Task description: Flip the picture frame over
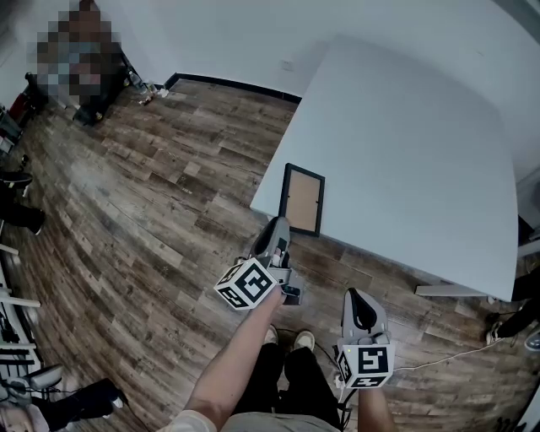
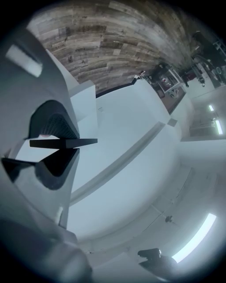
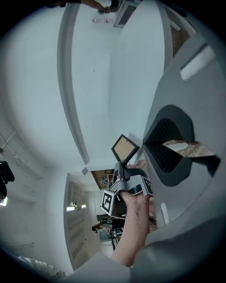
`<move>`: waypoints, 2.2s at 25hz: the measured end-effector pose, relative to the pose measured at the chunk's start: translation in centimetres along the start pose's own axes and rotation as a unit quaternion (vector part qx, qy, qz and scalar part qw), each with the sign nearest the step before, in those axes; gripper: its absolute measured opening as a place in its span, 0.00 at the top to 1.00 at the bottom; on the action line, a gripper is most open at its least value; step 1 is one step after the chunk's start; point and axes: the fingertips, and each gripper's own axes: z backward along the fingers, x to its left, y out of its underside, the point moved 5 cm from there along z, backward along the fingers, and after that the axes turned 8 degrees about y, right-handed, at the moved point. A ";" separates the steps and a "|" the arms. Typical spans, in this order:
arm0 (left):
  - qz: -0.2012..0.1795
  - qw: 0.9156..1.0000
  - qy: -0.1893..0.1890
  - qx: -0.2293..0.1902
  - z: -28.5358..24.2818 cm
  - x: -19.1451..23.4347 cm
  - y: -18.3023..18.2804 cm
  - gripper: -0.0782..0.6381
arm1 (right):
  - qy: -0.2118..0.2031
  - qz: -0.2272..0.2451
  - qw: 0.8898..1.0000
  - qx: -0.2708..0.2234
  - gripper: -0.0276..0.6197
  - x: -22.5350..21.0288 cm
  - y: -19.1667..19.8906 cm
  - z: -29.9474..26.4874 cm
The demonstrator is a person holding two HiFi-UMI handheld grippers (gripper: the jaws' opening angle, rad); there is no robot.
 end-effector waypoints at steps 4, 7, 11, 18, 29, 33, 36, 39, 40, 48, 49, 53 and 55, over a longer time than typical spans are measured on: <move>-0.051 0.999 -0.003 0.013 -0.4 -0.8 -0.8 0.78 | 0.001 -0.002 1.000 0.001 0.92 -0.2 -0.2 -0.1; -0.097 0.995 -0.005 0.023 -0.5 -1.4 -1.2 0.78 | 0.002 -0.002 1.000 -0.001 0.92 -0.3 -0.1 -0.1; -0.155 0.987 -0.017 0.041 -0.8 -1.7 -1.7 0.78 | 0.002 -0.003 1.000 0.000 0.92 -0.3 0.1 -0.2; -0.278 0.956 -0.041 0.082 -1.2 -2.4 -2.2 0.78 | 0.003 -0.004 1.000 0.001 0.92 -0.3 0.2 0.0; -0.438 0.888 -0.050 0.132 -2.1 -3.0 -1.6 0.78 | 0.004 -0.005 1.000 0.002 0.92 -0.3 0.2 -0.3; -0.488 0.858 -0.051 0.150 -2.4 -3.4 -1.1 0.78 | 0.003 -0.004 1.000 0.001 0.92 -0.4 0.1 -0.3; -0.528 0.831 -0.050 0.168 -2.4 -3.6 -0.3 0.78 | 0.005 -0.004 1.000 0.000 0.92 -0.5 0.2 -0.2; -0.570 0.799 -0.044 0.185 -2.6 -3.9 0.6 0.78 | 0.007 -0.005 1.000 0.001 0.92 -0.7 0.3 -0.2; -0.584 0.788 -0.042 0.190 -2.7 -4.0 0.9 0.78 | 0.008 -0.005 1.000 0.002 0.92 -0.7 0.3 -0.3; -0.687 0.690 -0.022 0.227 -3.1 -4.2 3.1 0.78 | 0.012 -0.007 1.000 0.003 0.92 -0.8 0.5 -0.1; -0.697 0.678 -0.019 0.232 -3.2 -4.1 3.3 0.78 | 0.013 -0.007 1.000 0.003 0.92 -0.8 0.5 -0.1; -0.736 0.629 -0.002 0.250 -3.4 -4.3 4.2 0.78 | 0.015 -0.008 1.000 0.003 0.92 -0.8 0.5 0.0; -0.754 0.604 0.006 0.257 -3.3 -4.2 4.8 0.78 | 0.015 -0.009 1.000 0.003 0.92 -0.9 0.5 0.0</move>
